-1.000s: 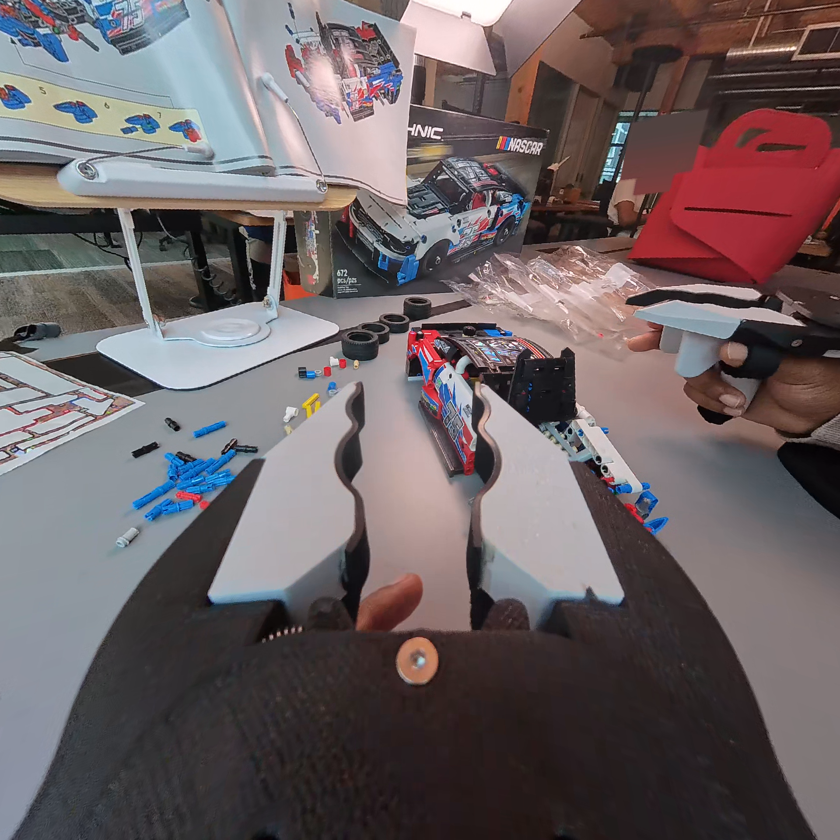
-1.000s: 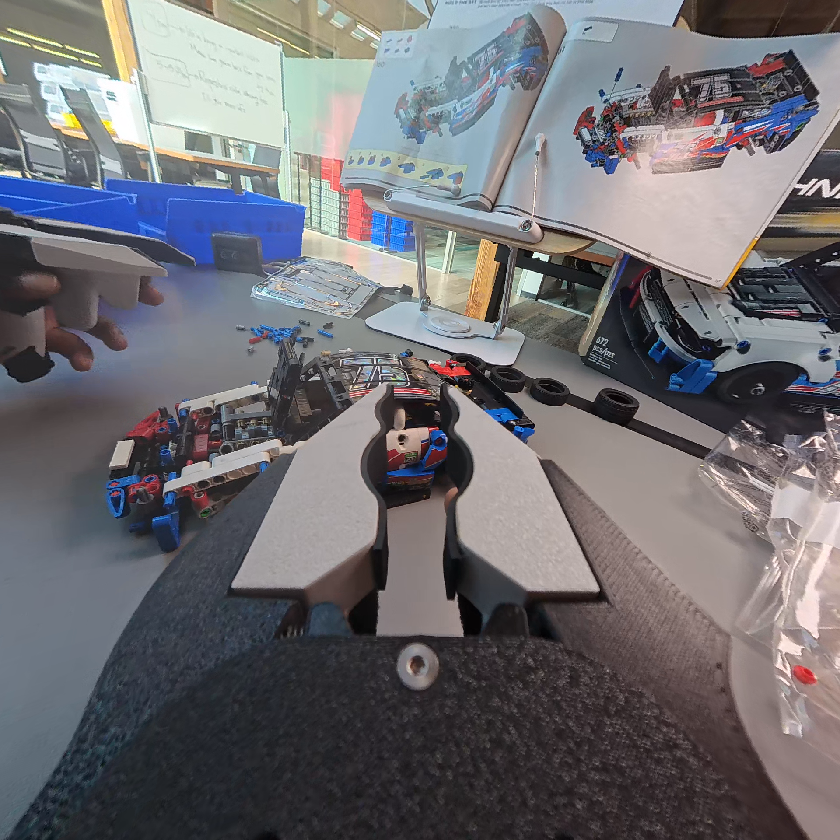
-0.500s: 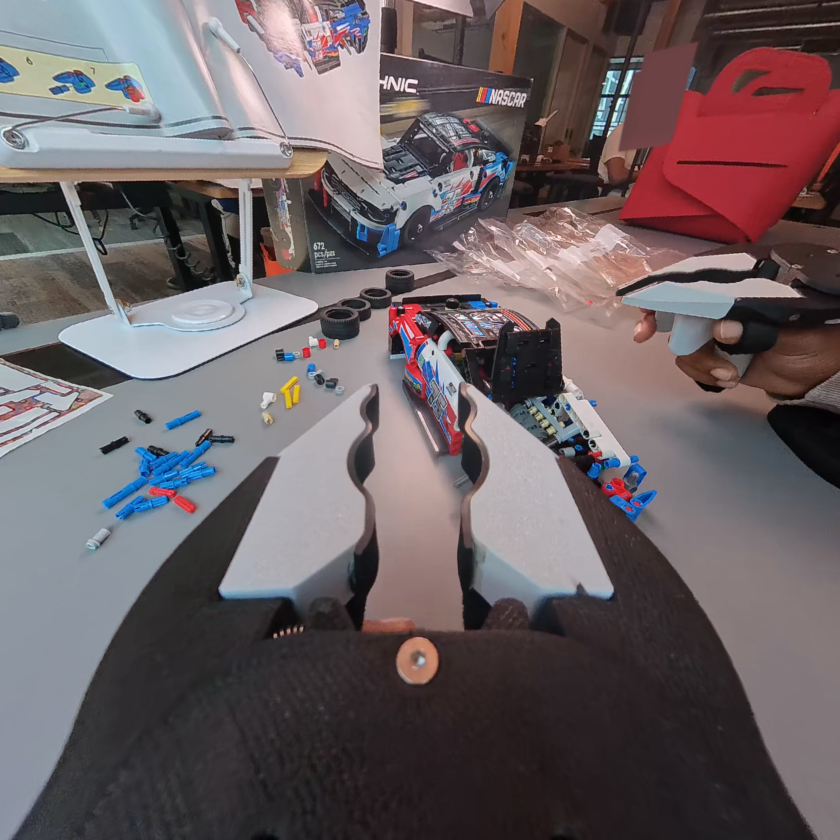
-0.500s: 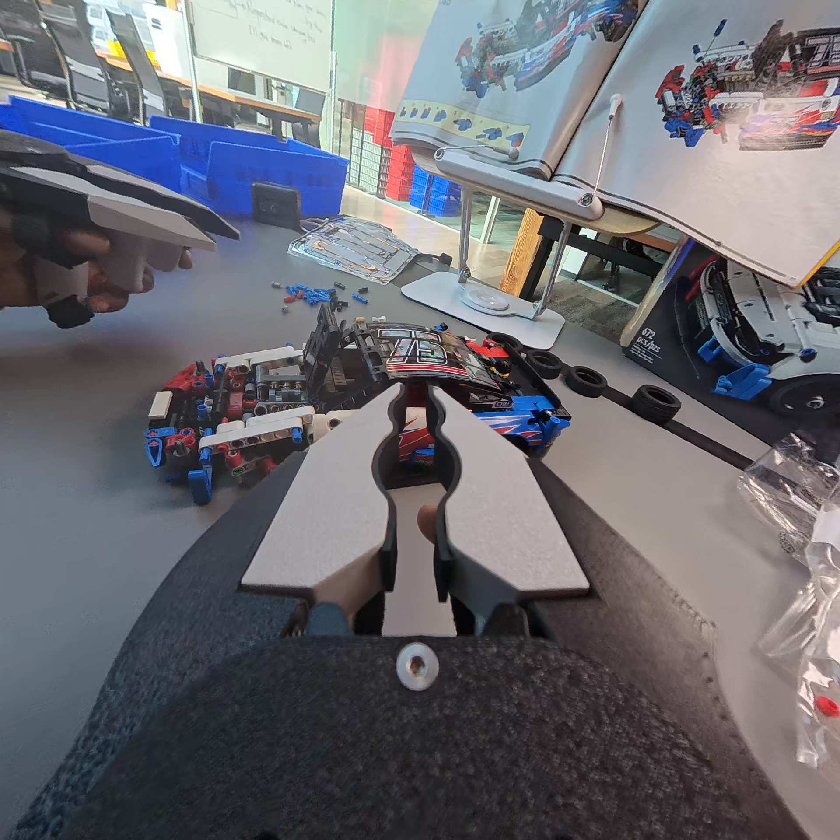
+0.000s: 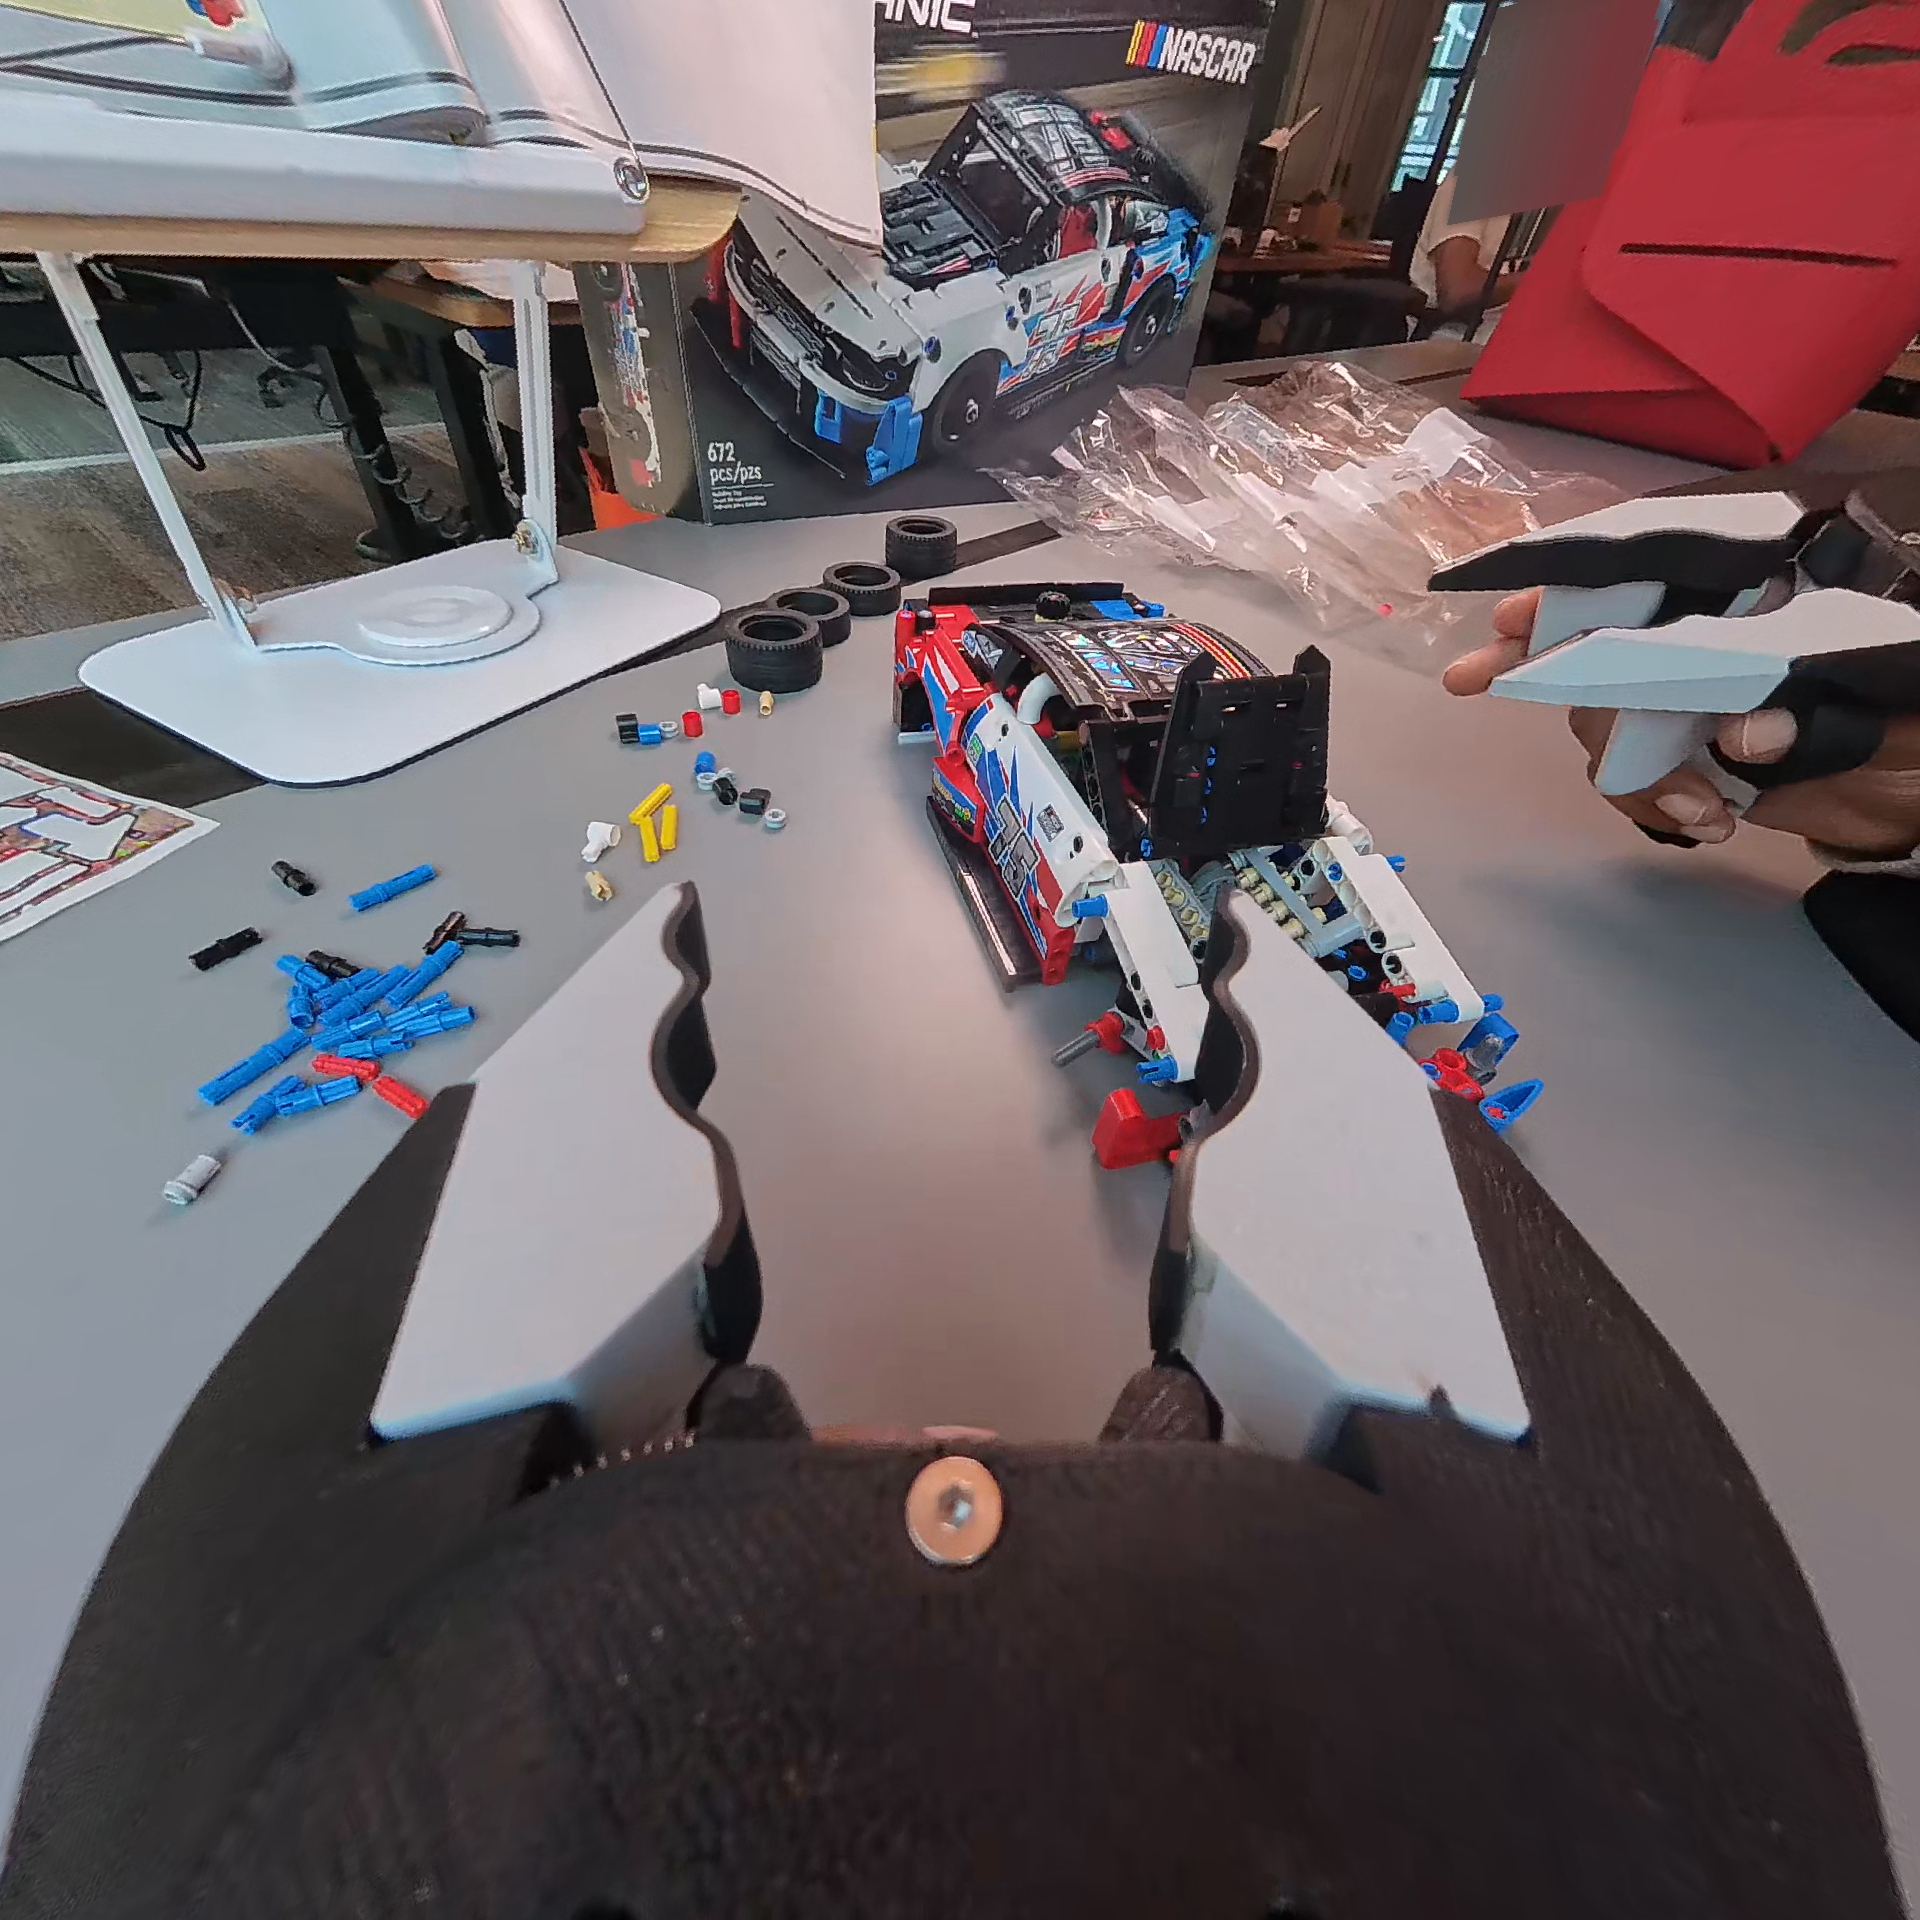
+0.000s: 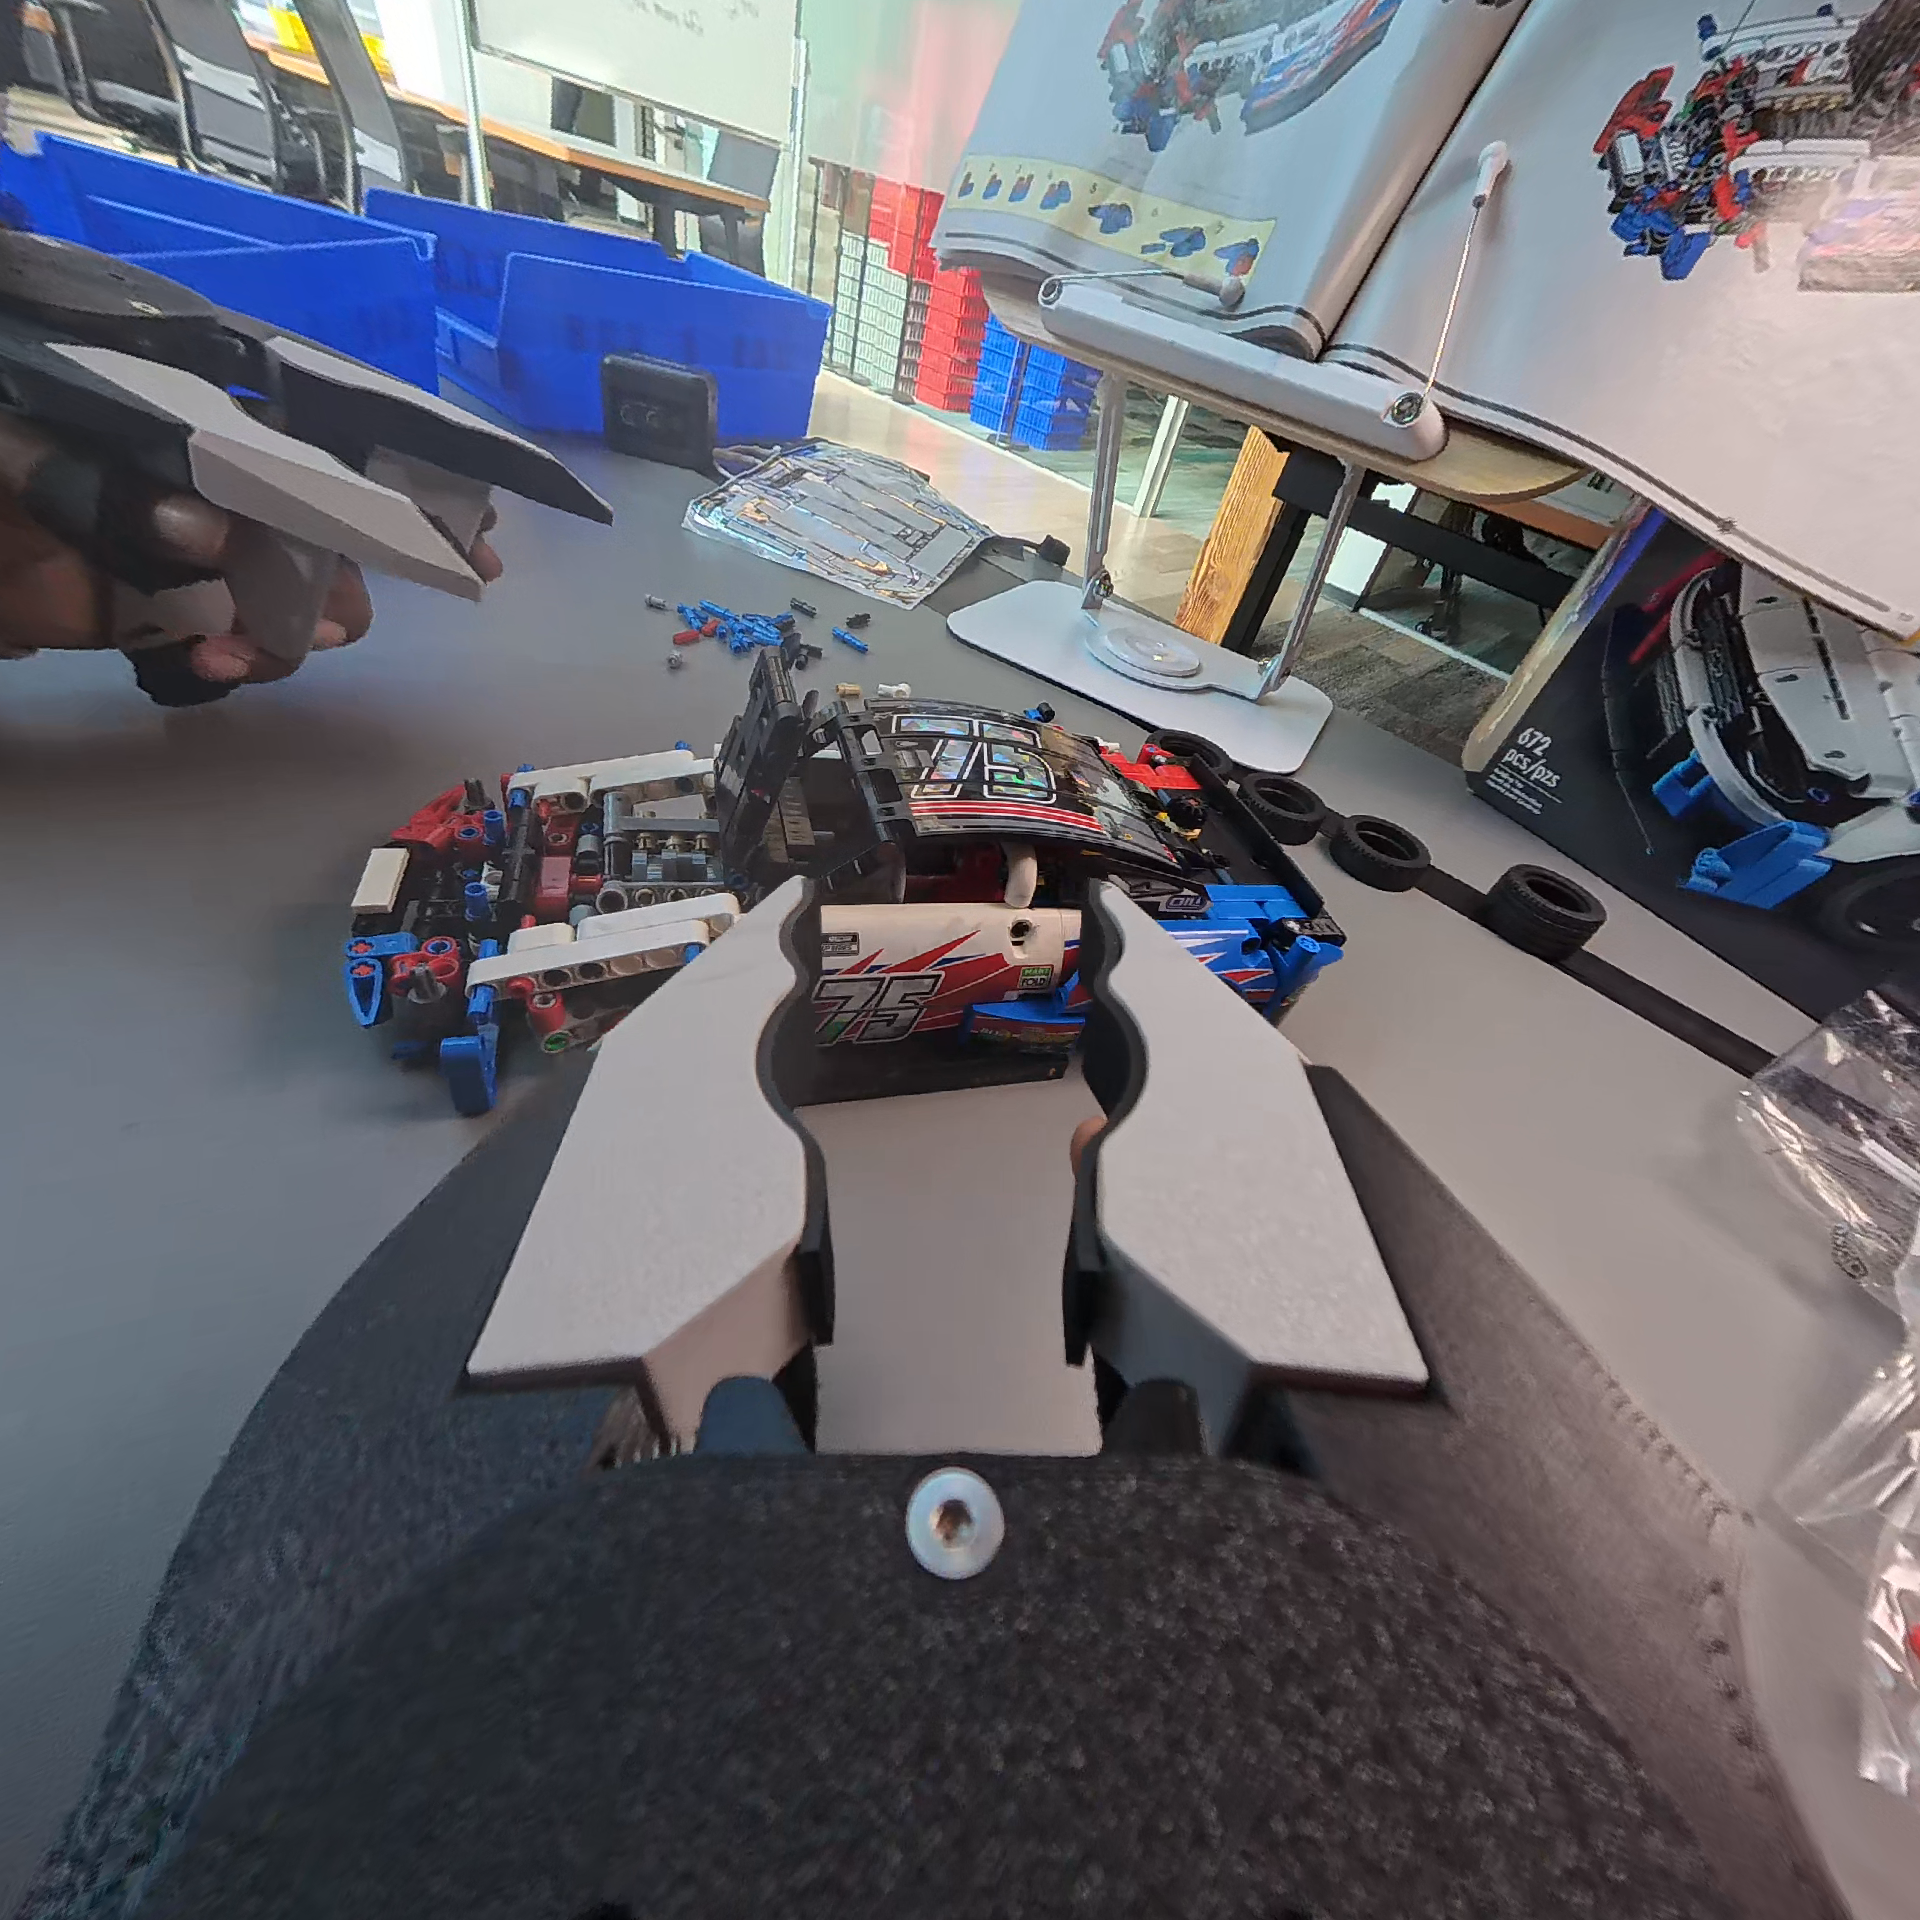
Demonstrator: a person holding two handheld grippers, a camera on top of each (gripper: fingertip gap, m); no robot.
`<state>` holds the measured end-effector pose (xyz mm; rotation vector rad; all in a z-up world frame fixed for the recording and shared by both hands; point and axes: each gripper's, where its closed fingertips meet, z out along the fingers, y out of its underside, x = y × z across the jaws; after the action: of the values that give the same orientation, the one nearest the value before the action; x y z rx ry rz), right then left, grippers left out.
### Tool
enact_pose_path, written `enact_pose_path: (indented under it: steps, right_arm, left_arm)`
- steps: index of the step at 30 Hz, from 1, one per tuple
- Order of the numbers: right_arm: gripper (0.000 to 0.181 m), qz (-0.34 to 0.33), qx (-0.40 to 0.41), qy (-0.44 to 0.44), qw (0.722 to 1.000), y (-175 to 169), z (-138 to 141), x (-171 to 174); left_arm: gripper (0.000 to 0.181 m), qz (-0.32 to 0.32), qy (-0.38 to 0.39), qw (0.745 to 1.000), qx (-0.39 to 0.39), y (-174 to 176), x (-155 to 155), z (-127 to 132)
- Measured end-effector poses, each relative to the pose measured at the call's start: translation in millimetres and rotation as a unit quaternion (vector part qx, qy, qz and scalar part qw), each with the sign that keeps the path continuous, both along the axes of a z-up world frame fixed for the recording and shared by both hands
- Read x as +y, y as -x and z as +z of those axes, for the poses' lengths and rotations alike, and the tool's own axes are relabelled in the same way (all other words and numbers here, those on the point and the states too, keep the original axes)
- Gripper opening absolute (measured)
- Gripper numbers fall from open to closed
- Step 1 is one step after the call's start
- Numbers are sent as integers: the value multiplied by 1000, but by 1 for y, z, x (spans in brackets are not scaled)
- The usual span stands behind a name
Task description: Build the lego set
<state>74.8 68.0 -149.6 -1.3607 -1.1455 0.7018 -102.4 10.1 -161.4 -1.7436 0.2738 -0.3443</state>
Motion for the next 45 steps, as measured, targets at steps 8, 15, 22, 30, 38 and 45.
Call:
enact_pose_path:
  steps: [8, 15, 22, 30, 38, 45]
  right_arm:
    - [43, 1, 10, 8, 1000, -1, 1, 1]
    - [39, 4, 4, 6, 1000, 0, -2, 1]
    - [37, 5, 8, 8, 1000, 1, -2, 1]
    - [35, 2, 15, 7, 1000, -1, 1, 2]
    - [25, -32, 75, 30, 996, 3, 32, 34]
    - [20, -74, 81, -51, 993, 80, 113, 140]
  left_arm:
    - [47, -10, -29, 1000, -5, 1, -5, 11]
    - [40, -14, -37, 999, 5, -1, -6, 13]
    - [42, -4, -39, 999, -3, 3, -5, 14]
    - [48, 20, -49, 999, -12, 13, -3, 18]
    - [44, 54, -59, 997, 5, 24, 7, 26]
    - [35, 113, -117, 985, 56, 54, 67, 94]
